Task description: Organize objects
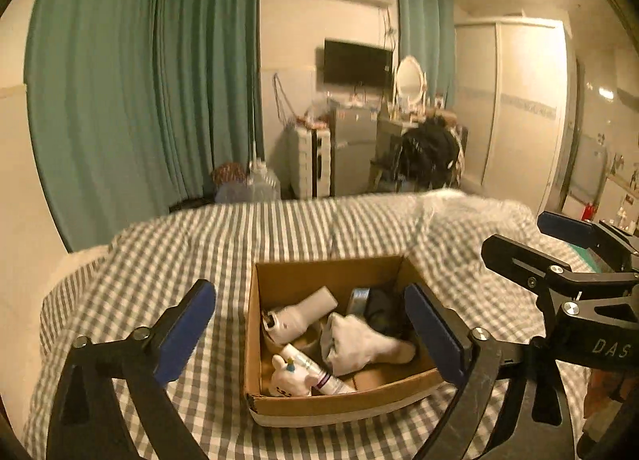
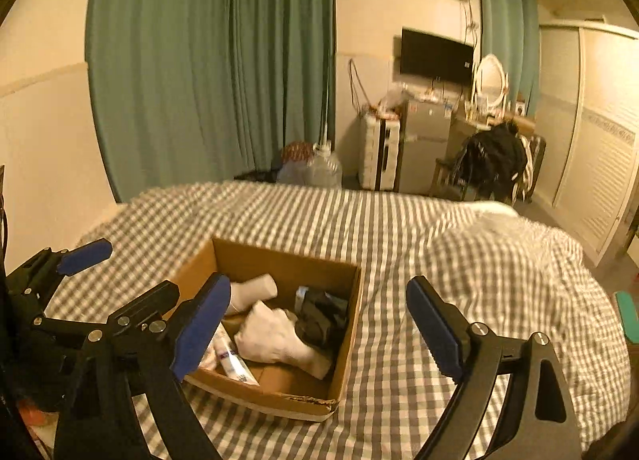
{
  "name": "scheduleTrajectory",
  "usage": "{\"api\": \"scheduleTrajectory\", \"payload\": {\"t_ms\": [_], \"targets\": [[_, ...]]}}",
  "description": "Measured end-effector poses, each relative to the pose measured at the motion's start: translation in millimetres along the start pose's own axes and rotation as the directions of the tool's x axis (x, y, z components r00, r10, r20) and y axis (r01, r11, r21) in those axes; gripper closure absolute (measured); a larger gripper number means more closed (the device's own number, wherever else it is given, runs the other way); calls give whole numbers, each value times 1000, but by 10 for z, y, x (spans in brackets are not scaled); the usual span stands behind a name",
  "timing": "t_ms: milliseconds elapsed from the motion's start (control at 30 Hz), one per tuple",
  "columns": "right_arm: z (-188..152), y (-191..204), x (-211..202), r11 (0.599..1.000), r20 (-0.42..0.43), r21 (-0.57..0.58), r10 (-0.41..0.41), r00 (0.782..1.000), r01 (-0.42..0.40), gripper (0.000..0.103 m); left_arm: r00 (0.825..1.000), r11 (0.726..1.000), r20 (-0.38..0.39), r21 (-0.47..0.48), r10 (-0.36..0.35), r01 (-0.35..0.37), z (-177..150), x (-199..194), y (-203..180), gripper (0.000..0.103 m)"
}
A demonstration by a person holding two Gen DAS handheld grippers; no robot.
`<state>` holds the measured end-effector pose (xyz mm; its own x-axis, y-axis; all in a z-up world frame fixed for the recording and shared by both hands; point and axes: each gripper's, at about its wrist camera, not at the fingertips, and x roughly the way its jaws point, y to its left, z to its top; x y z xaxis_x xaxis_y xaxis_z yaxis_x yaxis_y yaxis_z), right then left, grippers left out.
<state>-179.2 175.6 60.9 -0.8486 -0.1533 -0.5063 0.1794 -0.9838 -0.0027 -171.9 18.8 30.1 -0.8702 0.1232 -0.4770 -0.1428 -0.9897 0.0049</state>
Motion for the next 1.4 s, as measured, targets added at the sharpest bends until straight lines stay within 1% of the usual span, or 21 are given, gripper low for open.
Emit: {"api": "scheduleTrajectory", "payload": {"t_ms": [133,267,433,533,600,667,700,767,900,967,1033,1400], "targets": [[79,19,-330,1000,68,4,-13,998,13,9,999,1000,40,-17,7,-6,56,-224,20,1],[71,6,-554,1000,117,13,-27,993,26,7,997,999,68,-23,27,-26,8,-353,-8,1],[-85,-72,-687,999,158,42,-34,987,28,6,993,996,96,-60,69,-64,-169,-426,2,1],[-268,-131,-690,994,184,81,-87,979,73,5,990,992,115,-100,82,-70,-314,-470,37,1],[-377,-167,-651,993,184,102,-81,980,63,5,988,991,125,-105,90,-77,-384,-498,45,1],[-478,-181,-559,993,166,107,-72,983,55,5,985,990,129,-94,115,-103,-428,-519,37,1],[-515,-184,-515,993,154,103,-78,985,62,5,983,989,130,-87,128,-118,-445,-530,33,1],[-574,-183,-434,993,131,88,-94,987,83,5,981,989,138,-81,135,-125,-463,-546,26,0],[-673,-183,-426,993,133,57,-111,985,104,5,982,990,136,-67,133,-125,-514,-551,-4,0],[-704,-187,-445,992,139,46,-122,983,116,5,982,990,126,-56,139,-133,-527,-529,-22,0],[-723,-195,-461,992,135,49,-118,984,112,5,983,989,121,-48,141,-136,-536,-519,-27,0],[-728,-164,-473,993,133,40,-114,984,110,5,985,989,97,-60,140,-135,-591,-491,-5,0]]}}
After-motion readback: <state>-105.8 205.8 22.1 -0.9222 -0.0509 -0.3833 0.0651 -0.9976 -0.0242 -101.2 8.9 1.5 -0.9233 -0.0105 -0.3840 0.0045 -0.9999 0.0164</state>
